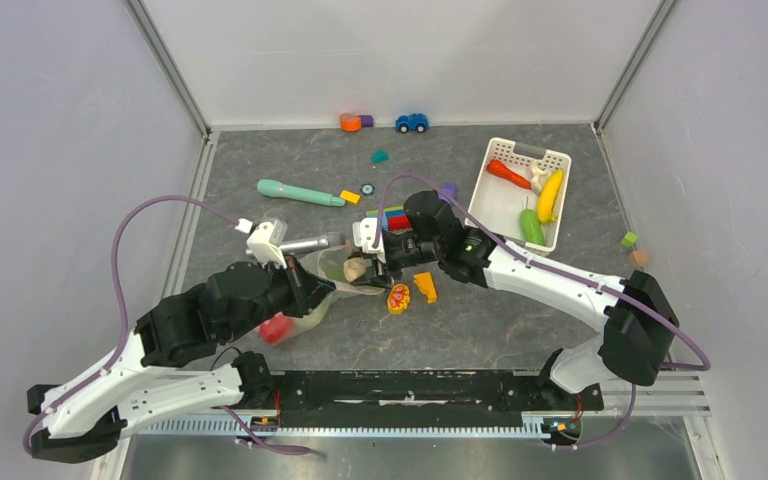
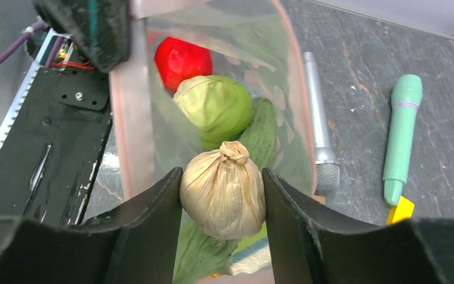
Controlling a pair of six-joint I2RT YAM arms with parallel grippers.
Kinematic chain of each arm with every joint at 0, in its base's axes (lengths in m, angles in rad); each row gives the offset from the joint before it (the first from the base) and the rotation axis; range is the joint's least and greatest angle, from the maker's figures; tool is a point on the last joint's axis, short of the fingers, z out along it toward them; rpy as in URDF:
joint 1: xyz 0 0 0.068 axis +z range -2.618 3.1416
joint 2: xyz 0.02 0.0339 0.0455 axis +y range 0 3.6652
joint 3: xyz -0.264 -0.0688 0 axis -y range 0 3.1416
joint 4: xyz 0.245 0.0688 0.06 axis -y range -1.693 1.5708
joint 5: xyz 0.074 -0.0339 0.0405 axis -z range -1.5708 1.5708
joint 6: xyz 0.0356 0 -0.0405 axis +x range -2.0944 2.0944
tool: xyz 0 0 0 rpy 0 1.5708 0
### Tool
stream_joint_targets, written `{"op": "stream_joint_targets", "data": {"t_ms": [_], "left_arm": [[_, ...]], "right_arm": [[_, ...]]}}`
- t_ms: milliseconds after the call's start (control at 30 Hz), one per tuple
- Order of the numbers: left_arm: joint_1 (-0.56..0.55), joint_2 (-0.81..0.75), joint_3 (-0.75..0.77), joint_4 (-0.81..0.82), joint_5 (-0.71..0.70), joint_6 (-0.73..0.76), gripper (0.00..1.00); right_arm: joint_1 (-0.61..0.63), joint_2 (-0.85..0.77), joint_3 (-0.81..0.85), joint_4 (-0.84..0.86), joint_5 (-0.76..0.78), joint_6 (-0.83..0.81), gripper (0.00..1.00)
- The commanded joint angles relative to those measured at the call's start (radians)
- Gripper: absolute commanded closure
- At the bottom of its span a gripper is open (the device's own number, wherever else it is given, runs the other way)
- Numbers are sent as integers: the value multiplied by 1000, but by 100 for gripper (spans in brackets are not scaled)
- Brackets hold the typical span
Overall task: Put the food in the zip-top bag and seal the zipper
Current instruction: Place the fake vegetable in the zipper food storage bag.
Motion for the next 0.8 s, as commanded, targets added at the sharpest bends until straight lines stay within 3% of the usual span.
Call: {"op": "stream_joint_targets", "data": {"t_ms": [0, 167, 367, 467, 567, 767], "left_arm": [[-2, 7, 33, 66, 27, 42, 98], [-2, 2, 29, 75, 14, 41, 98], [-2, -12, 25, 81, -8, 41, 97], [-2, -20, 20, 81, -14, 38, 97], [-2, -27, 14, 82, -19, 36, 97], [-2, -39, 4, 89, -17, 32, 97]], "right_arm": [[5, 4, 32, 76, 76, 79, 40], [5, -11, 34, 66, 87, 84, 23], [3, -68, 19, 56, 131, 95, 9], [-3, -110, -2, 75, 192, 116, 6], [-25, -153, -67, 205, 240, 180, 4], [-121, -205, -141, 361, 221, 356, 3]]}}
